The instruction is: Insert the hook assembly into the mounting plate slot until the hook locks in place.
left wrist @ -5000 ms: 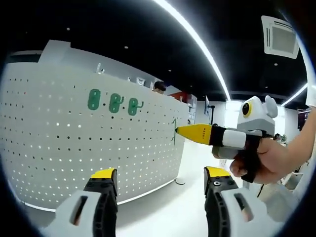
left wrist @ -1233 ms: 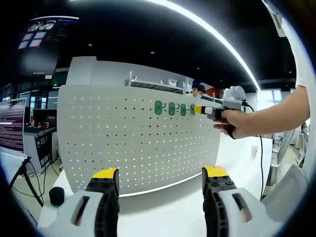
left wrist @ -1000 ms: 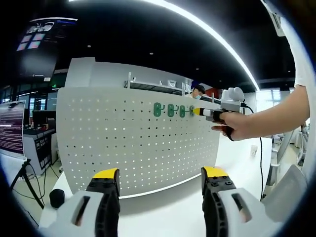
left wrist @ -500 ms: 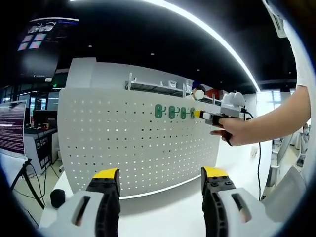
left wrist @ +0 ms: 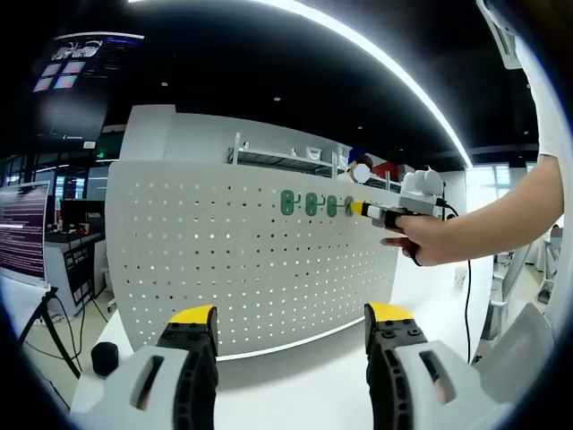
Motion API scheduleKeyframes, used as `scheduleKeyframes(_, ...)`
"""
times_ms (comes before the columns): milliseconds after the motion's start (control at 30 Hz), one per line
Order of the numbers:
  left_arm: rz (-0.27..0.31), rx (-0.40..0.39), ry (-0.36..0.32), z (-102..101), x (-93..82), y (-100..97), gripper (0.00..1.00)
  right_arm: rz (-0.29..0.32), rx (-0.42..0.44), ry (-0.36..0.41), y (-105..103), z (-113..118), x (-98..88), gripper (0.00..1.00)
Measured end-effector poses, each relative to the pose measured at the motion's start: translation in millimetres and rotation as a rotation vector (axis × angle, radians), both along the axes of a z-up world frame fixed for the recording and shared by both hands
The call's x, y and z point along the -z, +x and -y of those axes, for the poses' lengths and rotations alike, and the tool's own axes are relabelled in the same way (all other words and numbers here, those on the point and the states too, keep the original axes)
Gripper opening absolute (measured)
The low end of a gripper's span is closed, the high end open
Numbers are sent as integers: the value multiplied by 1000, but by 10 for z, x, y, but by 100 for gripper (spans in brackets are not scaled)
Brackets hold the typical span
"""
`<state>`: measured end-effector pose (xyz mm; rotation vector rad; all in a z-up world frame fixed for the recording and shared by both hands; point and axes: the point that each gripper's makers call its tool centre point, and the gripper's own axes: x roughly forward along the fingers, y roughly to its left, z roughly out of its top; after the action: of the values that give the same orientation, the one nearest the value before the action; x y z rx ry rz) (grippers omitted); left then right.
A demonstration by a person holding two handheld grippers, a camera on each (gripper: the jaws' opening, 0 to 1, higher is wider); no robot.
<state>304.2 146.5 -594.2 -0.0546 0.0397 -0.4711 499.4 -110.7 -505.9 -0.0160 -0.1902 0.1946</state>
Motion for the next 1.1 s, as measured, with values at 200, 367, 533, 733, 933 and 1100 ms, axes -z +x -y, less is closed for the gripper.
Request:
scheduleKeyframes(200, -3, -3, -3, -10, 11, 9, 68, -26, -40, -13, -57, 6, 79, 22)
scheduleKeyframes(367, -6, -6, -16, -13, 21, 12, 69, 5, -98, 31, -167, 4, 62, 39)
scheduleKeyframes(533, -4, 0, -8, 8, 29, 9, 69, 23, -154, 16, -266, -81, 23, 57)
scheduleKeyframes(733, -5, 6, -8, 29, 29, 8, 69, 18, -171, -5, -275, -119, 34, 57)
scheduleKeyframes(933, 1, 9, -5, 32, 5, 7, 69, 11, -190, -18, -313, -101, 52, 55)
scheduleKeyframes(1100, 2, 15, -8, 38, 3, 10, 69, -7, -277, 28, -375, -149, 86, 56)
